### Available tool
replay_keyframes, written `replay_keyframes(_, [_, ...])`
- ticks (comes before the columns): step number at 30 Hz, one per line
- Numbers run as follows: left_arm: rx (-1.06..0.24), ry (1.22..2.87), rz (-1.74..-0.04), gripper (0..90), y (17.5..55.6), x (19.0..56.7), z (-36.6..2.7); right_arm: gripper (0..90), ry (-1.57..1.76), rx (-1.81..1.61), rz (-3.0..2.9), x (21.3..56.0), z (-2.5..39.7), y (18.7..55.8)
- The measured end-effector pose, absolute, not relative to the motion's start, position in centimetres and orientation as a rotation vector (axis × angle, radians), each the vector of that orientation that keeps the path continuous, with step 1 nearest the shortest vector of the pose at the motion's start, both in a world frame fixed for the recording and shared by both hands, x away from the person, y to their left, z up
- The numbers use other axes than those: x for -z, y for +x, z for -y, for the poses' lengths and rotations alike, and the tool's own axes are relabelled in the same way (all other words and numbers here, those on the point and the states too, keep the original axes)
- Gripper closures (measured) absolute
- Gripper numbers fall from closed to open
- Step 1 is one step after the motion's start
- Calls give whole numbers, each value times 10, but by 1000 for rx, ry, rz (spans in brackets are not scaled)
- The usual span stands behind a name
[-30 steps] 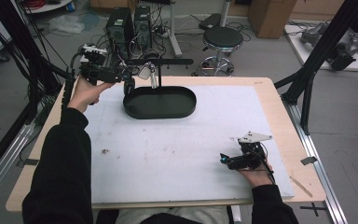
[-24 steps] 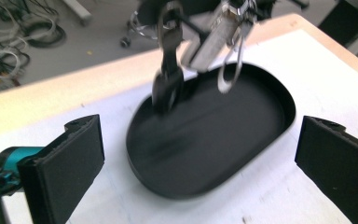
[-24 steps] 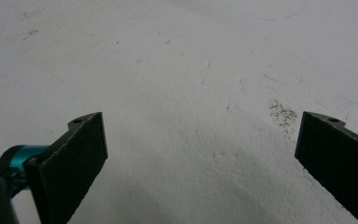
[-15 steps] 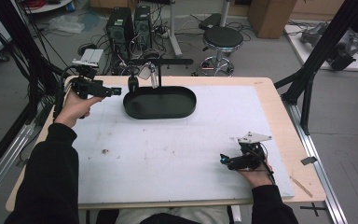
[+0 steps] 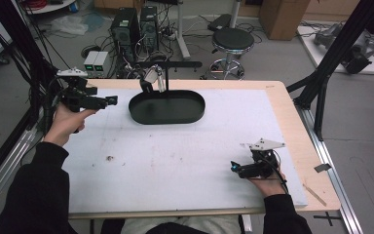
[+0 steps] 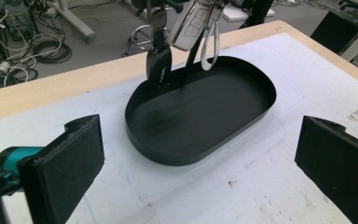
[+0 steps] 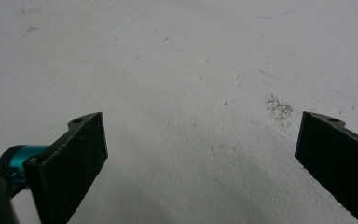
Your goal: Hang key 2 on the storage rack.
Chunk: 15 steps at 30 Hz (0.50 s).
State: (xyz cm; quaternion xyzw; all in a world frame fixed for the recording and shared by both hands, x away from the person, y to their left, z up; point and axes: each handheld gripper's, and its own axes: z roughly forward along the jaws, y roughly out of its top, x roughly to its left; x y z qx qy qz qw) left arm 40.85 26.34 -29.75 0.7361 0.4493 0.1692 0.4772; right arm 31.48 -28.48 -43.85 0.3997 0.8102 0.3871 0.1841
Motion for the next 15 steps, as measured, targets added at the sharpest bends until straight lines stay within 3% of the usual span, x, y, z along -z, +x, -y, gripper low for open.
replay_keyframes(15, [-382,1787,-1137,17,380,331,-287,14,1135,-1080,-2271,439,289,312])
